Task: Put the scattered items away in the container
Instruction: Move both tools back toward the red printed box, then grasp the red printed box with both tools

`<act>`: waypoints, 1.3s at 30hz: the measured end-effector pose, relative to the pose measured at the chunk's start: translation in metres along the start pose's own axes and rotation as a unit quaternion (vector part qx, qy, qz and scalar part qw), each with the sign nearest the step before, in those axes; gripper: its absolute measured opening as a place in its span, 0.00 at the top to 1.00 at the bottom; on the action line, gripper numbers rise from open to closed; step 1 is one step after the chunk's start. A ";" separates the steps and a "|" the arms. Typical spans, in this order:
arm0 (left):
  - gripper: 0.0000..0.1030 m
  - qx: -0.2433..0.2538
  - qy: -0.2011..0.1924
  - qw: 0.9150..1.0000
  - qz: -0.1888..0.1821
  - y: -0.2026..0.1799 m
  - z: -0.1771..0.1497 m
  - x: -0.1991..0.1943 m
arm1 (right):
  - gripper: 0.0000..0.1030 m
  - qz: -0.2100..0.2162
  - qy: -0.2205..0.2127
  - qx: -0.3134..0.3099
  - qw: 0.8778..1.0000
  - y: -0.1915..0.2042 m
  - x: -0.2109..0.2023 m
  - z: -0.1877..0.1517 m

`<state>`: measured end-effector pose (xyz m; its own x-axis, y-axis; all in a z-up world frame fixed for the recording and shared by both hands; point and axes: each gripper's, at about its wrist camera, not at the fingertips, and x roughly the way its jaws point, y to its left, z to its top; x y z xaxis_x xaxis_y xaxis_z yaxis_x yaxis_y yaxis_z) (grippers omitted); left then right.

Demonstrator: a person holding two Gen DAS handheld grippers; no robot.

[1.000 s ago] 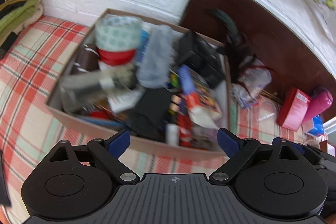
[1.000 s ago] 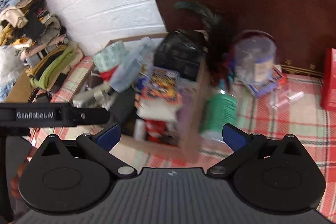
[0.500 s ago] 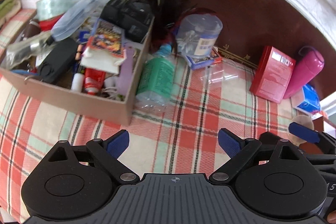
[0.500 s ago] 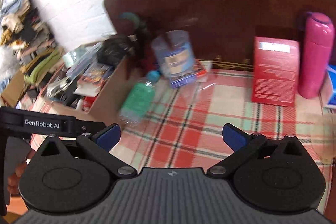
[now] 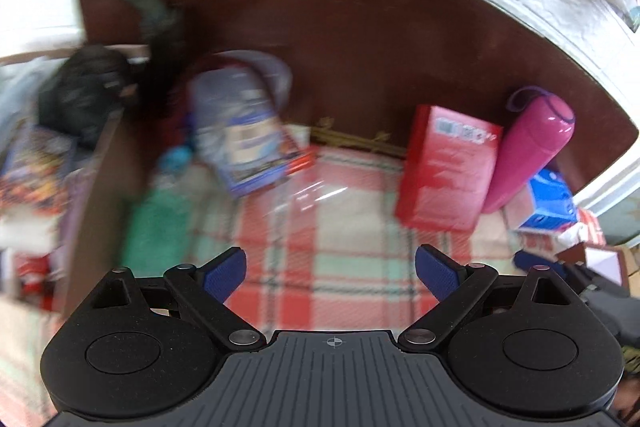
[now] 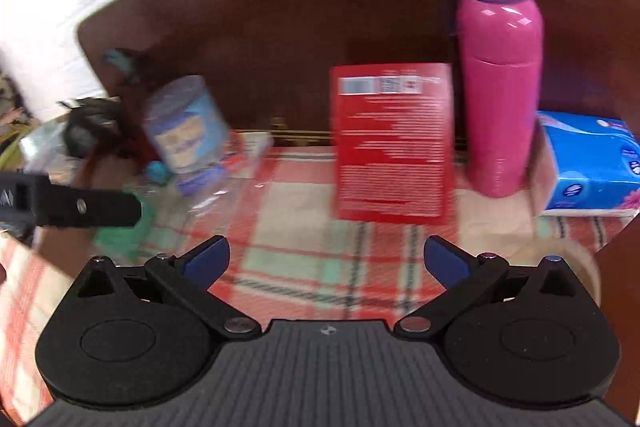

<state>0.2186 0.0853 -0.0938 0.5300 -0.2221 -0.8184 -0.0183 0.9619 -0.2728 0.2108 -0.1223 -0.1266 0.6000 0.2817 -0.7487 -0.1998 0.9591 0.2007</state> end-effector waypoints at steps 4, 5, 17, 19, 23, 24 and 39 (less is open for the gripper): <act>0.08 0.024 0.002 1.000 -0.019 -0.026 0.017 0.031 | 0.00 -0.018 -0.013 -0.011 1.000 -0.025 0.015 0.004; 0.08 0.030 0.004 0.999 -0.023 -0.032 0.022 0.040 | 0.00 -0.018 -0.013 -0.011 1.000 -0.031 0.020 0.005; 0.09 0.085 0.032 0.993 -0.069 -0.078 0.057 0.128 | 0.00 0.018 -0.021 -0.002 1.000 -0.061 0.073 0.020; 0.08 0.085 0.040 0.993 -0.077 -0.081 0.059 0.139 | 0.00 0.023 -0.022 -0.001 1.000 -0.061 0.078 0.021; 0.08 0.085 0.050 0.992 -0.080 -0.083 0.062 0.158 | 0.00 0.016 -0.023 -0.004 1.000 -0.062 0.090 0.022; 0.07 0.083 0.053 0.992 -0.081 -0.082 0.063 0.162 | 0.00 0.017 -0.022 -0.001 1.000 -0.063 0.092 0.022; 0.14 0.107 0.103 0.981 -0.124 -0.080 0.063 0.185 | 0.03 0.058 0.004 0.003 0.998 -0.069 0.108 0.015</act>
<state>0.3715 -0.0230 -0.1920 0.3129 -0.4603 -0.8308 0.2794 0.8806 -0.3827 0.3014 -0.1578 -0.2117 0.5673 0.3905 -0.7251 -0.2623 0.9203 0.2904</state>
